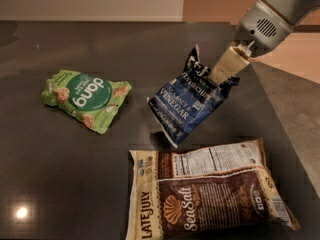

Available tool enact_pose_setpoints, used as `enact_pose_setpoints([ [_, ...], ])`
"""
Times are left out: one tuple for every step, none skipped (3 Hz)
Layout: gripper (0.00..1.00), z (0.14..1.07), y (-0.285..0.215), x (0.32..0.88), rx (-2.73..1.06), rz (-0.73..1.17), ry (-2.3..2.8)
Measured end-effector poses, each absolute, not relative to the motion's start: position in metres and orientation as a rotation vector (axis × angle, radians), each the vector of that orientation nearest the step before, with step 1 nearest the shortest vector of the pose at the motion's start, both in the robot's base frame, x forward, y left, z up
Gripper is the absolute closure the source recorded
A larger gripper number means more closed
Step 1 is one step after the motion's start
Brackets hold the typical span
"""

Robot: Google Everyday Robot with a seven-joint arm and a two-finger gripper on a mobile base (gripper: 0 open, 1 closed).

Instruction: Move blue chip bag near brown chip bag

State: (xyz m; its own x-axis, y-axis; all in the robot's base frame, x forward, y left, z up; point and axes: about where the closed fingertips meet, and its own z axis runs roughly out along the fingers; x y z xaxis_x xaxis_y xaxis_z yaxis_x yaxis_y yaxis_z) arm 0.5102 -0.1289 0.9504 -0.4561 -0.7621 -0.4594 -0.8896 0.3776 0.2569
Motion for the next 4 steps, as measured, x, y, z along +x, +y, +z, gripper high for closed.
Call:
enact_pose_setpoints([
  [0.59, 0.940, -0.135, 0.508, -1.502, 0.692, 2.380],
  [0.35, 0.936, -0.144, 0.505, -1.512, 0.661, 2.399],
  [0.13, 0.936, -0.139, 0.515, -1.484, 0.644, 2.376],
  [0.00, 0.936, -0.135, 0.523, -1.465, 0.633, 2.359],
])
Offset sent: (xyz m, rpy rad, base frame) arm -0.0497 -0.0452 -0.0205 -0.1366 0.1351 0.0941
